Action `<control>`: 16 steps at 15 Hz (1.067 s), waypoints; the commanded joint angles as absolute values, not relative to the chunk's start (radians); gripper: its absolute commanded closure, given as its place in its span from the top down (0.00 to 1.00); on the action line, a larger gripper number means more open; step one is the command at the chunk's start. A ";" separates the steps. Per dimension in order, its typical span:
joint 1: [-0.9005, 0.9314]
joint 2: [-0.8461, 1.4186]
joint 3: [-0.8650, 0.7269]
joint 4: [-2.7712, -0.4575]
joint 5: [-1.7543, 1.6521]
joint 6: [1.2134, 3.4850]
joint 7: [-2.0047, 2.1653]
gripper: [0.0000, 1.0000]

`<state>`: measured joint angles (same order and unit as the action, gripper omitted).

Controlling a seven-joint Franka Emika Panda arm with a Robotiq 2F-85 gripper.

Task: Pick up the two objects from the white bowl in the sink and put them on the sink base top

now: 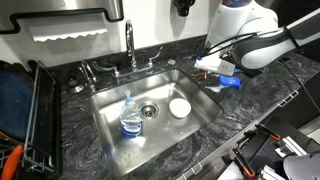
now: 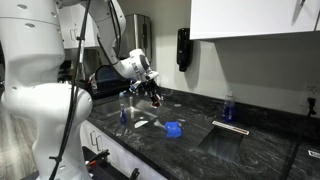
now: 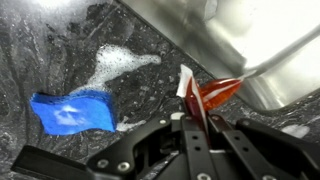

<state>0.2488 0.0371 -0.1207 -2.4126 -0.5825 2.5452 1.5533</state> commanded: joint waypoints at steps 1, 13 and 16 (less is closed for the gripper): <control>0.154 0.064 -0.070 -2.443 -0.551 2.586 1.557 0.01; -0.001 0.225 -0.163 -2.464 -0.495 2.952 1.407 0.52; -0.039 0.222 -0.136 -2.471 -0.436 2.965 1.309 0.73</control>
